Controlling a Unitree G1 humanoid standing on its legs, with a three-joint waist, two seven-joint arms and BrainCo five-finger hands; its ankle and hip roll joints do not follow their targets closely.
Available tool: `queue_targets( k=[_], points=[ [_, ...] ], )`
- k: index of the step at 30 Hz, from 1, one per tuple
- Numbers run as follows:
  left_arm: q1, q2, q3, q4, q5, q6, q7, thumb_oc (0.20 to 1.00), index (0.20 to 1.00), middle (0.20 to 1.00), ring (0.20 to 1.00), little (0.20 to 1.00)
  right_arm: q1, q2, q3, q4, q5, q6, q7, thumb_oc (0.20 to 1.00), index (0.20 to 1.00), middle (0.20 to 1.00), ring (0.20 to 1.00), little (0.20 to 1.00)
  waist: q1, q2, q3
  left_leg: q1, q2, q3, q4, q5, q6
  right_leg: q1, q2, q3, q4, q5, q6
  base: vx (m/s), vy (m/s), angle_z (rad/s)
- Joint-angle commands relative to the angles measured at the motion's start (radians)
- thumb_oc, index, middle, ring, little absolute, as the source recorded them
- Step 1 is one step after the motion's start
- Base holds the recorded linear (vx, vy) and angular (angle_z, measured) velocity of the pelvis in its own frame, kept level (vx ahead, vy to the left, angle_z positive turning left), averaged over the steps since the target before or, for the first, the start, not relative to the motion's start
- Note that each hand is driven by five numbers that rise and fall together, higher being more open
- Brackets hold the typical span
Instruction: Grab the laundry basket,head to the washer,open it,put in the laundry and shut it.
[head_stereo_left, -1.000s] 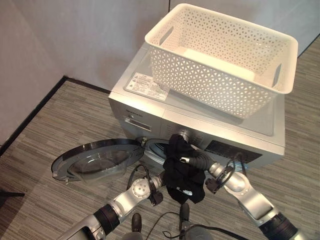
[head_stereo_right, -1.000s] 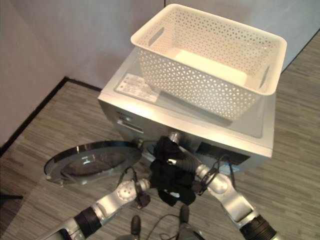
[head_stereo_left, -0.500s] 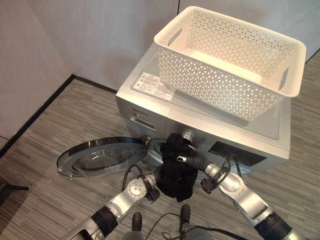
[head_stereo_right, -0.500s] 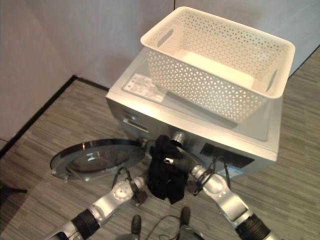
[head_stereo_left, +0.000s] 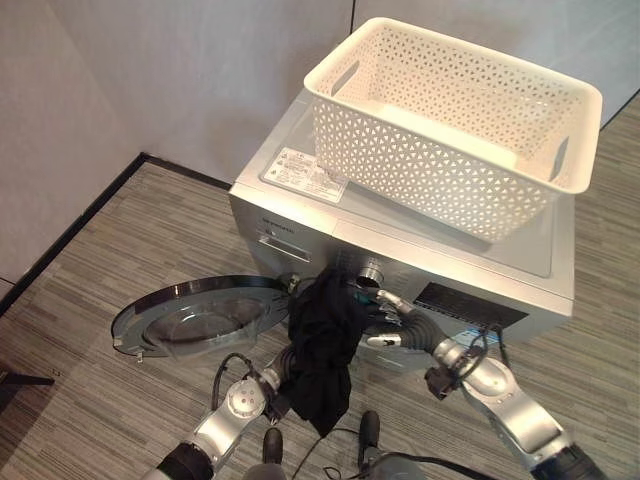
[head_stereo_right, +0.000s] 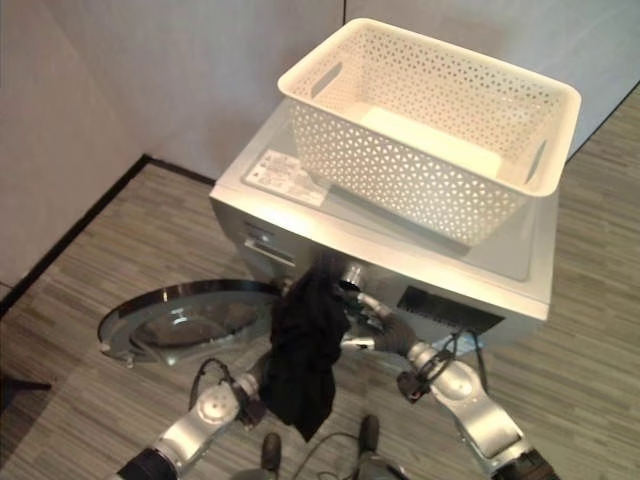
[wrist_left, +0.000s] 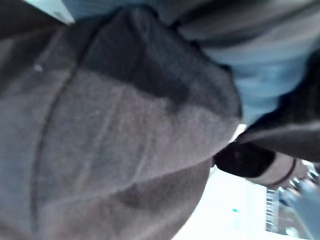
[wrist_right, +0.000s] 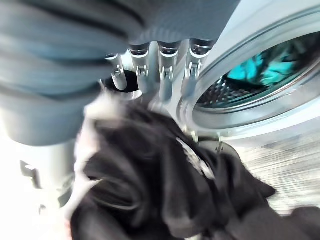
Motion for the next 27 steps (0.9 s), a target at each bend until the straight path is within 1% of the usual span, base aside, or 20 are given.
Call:
queue_targets(
  k=[1,2,3,4,6,8,10,11,13,14,15,16,17,18,19,21,22,25,26,27],
  points=[
    [0.016,0.022,0.047,0.017,-0.025,-0.046,-0.004,0.200,0.200,0.200,0.200,0.200,0.059,-0.043,-0.038,0.001,0.026,-0.048,0.017,1.000,1.000,1.000,1.000,1.000,0.008,-0.044,-0.062,-0.045,0.013,0.062,0.005,-0.007,0.029,0.013,-0.050,0.021,0.002,-0.102,0.055,0.02,0.001,-0.05],
    [0.059,0.031,0.105,0.031,-0.038,-0.047,-0.002,0.200,0.200,0.200,0.200,0.200,0.130,-0.059,-0.072,0.046,-0.044,-0.030,0.038,1.000,1.000,1.000,1.000,1.000,0.007,-0.047,-0.063,-0.045,0.013,0.063,0.005,-0.005,0.028,0.013,-0.050,0.019,0.002,-0.102,0.055,0.02,-0.004,-0.03],
    [0.073,0.037,0.132,0.037,-0.039,-0.048,0.000,0.200,0.200,0.200,0.200,0.200,0.157,-0.068,-0.084,0.076,-0.086,-0.025,0.053,1.000,1.000,1.000,1.000,1.000,0.007,-0.048,-0.064,-0.047,0.013,0.063,0.005,-0.005,0.027,0.013,-0.049,0.019,0.002,-0.103,0.055,0.00,0.000,0.00],
    [0.075,0.038,0.132,0.036,-0.039,-0.047,0.000,0.200,0.200,0.200,0.200,0.200,0.158,-0.067,-0.084,0.076,-0.088,-0.026,0.054,1.000,1.000,1.000,1.000,1.000,0.007,-0.048,-0.066,-0.048,0.013,0.063,0.005,-0.005,0.027,0.012,-0.049,0.019,0.002,-0.103,0.055,0.00,0.000,0.00],
    [0.101,0.040,0.177,0.055,-0.037,-0.047,0.003,0.200,0.200,0.200,0.200,0.200,0.217,-0.064,-0.110,0.158,-0.194,-0.008,0.071,1.000,1.000,1.000,1.000,1.000,0.004,-0.048,-0.069,-0.051,0.013,0.061,0.005,-0.005,0.027,0.014,-0.050,0.012,0.002,-0.105,0.055,0.00,0.000,0.00],
    [0.115,0.038,0.207,0.081,-0.040,-0.043,0.006,0.200,0.200,0.200,0.200,0.200,0.253,-0.035,-0.127,0.276,-0.232,0.001,0.074,1.000,1.000,1.000,1.000,1.000,0.002,-0.050,-0.070,-0.052,0.013,0.061,0.005,-0.003,0.027,0.017,-0.050,0.011,0.002,-0.105,0.053,0.01,-0.004,-0.02],
    [0.135,0.036,0.228,0.088,-0.049,-0.041,-0.005,0.200,0.200,0.200,0.200,0.200,0.278,0.018,-0.148,0.461,-0.347,0.002,0.056,1.000,1.000,1.000,1.000,1.000,0.002,-0.049,-0.074,-0.057,0.011,0.058,0.005,-0.002,0.031,0.018,-0.050,0.007,0.002,-0.107,0.051,0.00,0.000,0.00],
    [0.134,0.036,0.227,0.088,-0.049,-0.041,-0.005,0.200,0.200,0.200,0.200,0.200,0.275,0.021,-0.147,0.466,-0.349,-0.002,0.054,1.000,1.000,1.000,1.000,1.000,0.002,-0.050,-0.074,-0.058,0.011,0.058,0.005,-0.002,0.031,0.018,-0.050,0.006,0.002,-0.107,0.051,0.02,-0.005,0.04],
    [0.119,0.019,0.216,0.107,-0.052,-0.045,-0.002,0.200,0.200,0.200,0.200,0.200,0.231,0.094,-0.131,0.687,-0.379,-0.003,0.007,1.000,1.000,1.000,1.000,1.000,0.005,-0.048,-0.074,-0.059,0.010,0.051,0.005,-0.005,0.033,0.021,-0.048,0.007,0.002,-0.109,0.049,0.01,-0.003,0.02],
    [0.099,0.007,0.208,0.117,-0.054,-0.047,0.001,0.200,0.200,0.200,0.200,0.200,0.176,0.157,-0.107,0.875,-0.408,-0.005,-0.044,1.000,1.000,1.000,1.000,1.000,0.007,-0.048,-0.073,-0.075,0.005,0.042,0.005,0.002,0.036,0.008,-0.049,0.004,0.002,-0.105,0.048,0.00,0.000,0.00],
    [0.099,0.007,0.208,0.118,-0.054,-0.047,0.001,0.200,0.200,0.200,0.200,0.200,0.175,0.158,-0.106,0.876,-0.408,-0.006,-0.045,1.000,1.000,1.000,1.000,1.000,0.006,-0.049,-0.073,-0.076,0.005,0.041,0.005,0.002,0.036,0.007,-0.049,0.004,0.002,-0.105,0.048,-0.04,-0.004,0.00],
    [0.082,-0.001,0.199,0.124,-0.057,-0.048,0.005,0.200,0.200,0.200,0.200,0.200,0.147,0.183,-0.094,0.954,-0.410,-0.004,-0.071,1.000,1.000,1.000,1.000,1.000,0.008,-0.047,-0.067,-0.086,0.003,0.039,0.005,0.005,0.037,-0.003,-0.050,0.004,0.002,-0.103,0.048,-0.09,-0.005,0.04],
    [0.043,-0.020,0.168,0.142,-0.068,-0.049,0.015,0.200,0.200,0.200,0.200,0.200,0.090,0.225,-0.075,1.122,-0.388,0.005,-0.115,1.000,1.000,1.000,1.000,1.000,0.011,-0.040,-0.043,-0.109,0.000,0.033,0.005,0.010,0.037,-0.025,-0.048,0.007,0.002,-0.098,0.048,-0.16,0.004,0.06],
    [0.018,-0.030,0.151,0.151,-0.078,-0.049,0.022,0.200,0.200,0.200,0.200,0.200,0.058,0.239,-0.059,1.177,-0.376,0.010,-0.126,1.000,1.000,1.000,1.000,1.000,0.010,-0.037,-0.031,-0.131,-0.005,0.027,0.005,0.020,0.039,-0.049,-0.050,0.008,0.002,-0.090,0.047,-0.13,0.005,0.06],
    [0.017,-0.030,0.151,0.151,-0.078,-0.049,0.022,0.200,0.200,0.200,0.200,0.200,0.057,0.239,-0.059,1.177,-0.376,0.010,-0.126,1.000,1.000,1.000,1.000,1.000,0.010,-0.037,-0.032,-0.133,-0.005,0.027,0.005,0.021,0.039,-0.050,-0.051,0.008,0.002,-0.089,0.047,-0.13,0.035,0.06],
    [-0.035,-0.064,0.105,0.162,-0.118,-0.046,0.036,0.200,0.200,0.200,0.200,0.200,0.010,0.259,-0.024,1.263,-0.358,0.026,-0.149,1.000,1.000,1.000,1.000,1.000,0.007,-0.024,-0.009,-0.177,-0.015,0.022,0.005,0.034,0.042,-0.098,-0.055,0.013,0.002,-0.076,0.046,-0.10,0.035,0.04],
    [-0.037,-0.064,0.104,0.164,-0.118,-0.047,0.036,0.200,0.200,0.200,0.200,0.200,0.008,0.259,-0.024,1.265,-0.358,0.025,-0.149,1.000,1.000,1.000,1.000,1.000,0.007,-0.023,-0.011,-0.181,-0.015,0.022,0.005,0.034,0.042,-0.102,-0.055,0.013,0.002,-0.075,0.046,-0.09,0.035,0.00],
    [-0.097,-0.091,0.061,0.169,-0.158,-0.055,0.049,0.200,0.200,0.200,0.200,0.200,-0.041,0.256,0.016,1.254,-0.346,0.022,-0.164,1.000,1.000,1.000,1.000,1.000,0.003,-0.016,0.014,-0.227,-0.020,0.025,0.005,0.046,0.042,-0.151,-0.063,0.019,0.002,-0.066,0.047,-0.09,0.032,-0.02],
    [-0.171,-0.138,0.033,0.230,-0.198,-0.058,0.074,0.200,0.200,0.200,0.200,0.200,-0.084,0.252,0.056,1.231,-0.342,0.023,-0.173,1.000,1.000,1.000,1.000,1.000,-0.003,-0.017,0.028,-0.260,-0.022,0.028,0.005,0.057,0.042,-0.186,-0.070,0.023,0.002,-0.058,0.046,-0.06,0.012,-0.02],
    [-0.172,-0.138,0.033,0.231,-0.198,-0.058,0.074,0.200,0.200,0.200,0.200,0.200,-0.085,0.252,0.056,1.231,-0.342,0.023,-0.173,1.000,1.000,1.000,1.000,1.000,-0.003,-0.017,0.028,-0.261,-0.022,0.028,0.005,0.057,0.042,-0.187,-0.070,0.023,0.002,-0.058,0.046,-0.09,0.012,-0.01]
  ],
)
